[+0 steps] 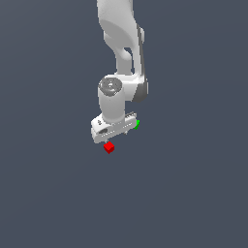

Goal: Stack the red cube on top of the green cube.

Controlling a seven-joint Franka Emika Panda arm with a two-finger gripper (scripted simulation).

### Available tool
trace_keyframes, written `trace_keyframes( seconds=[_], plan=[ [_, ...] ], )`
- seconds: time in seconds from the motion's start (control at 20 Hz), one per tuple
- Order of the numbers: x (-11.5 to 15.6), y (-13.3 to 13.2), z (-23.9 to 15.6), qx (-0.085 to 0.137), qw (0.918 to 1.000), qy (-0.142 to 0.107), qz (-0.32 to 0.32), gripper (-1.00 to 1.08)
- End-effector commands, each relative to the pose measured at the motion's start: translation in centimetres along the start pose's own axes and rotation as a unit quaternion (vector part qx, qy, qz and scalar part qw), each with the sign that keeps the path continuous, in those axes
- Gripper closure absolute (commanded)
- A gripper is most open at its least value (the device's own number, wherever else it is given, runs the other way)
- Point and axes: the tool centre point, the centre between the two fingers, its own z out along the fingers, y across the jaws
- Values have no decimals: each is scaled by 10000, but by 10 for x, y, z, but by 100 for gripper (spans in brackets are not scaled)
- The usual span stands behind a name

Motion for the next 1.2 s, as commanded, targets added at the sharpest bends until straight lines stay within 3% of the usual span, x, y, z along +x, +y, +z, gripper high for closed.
trace_keyframes(
  seconds=[0.0, 0.55, 1.15],
  plan=[
    [-3, 8, 7, -9, 9996, 9, -283, -92],
    [-7, 35, 28, -34, 9940, 32, -1096, -92],
    [-8, 39, 36, -38, 9924, 34, -1226, -92]
  ],
)
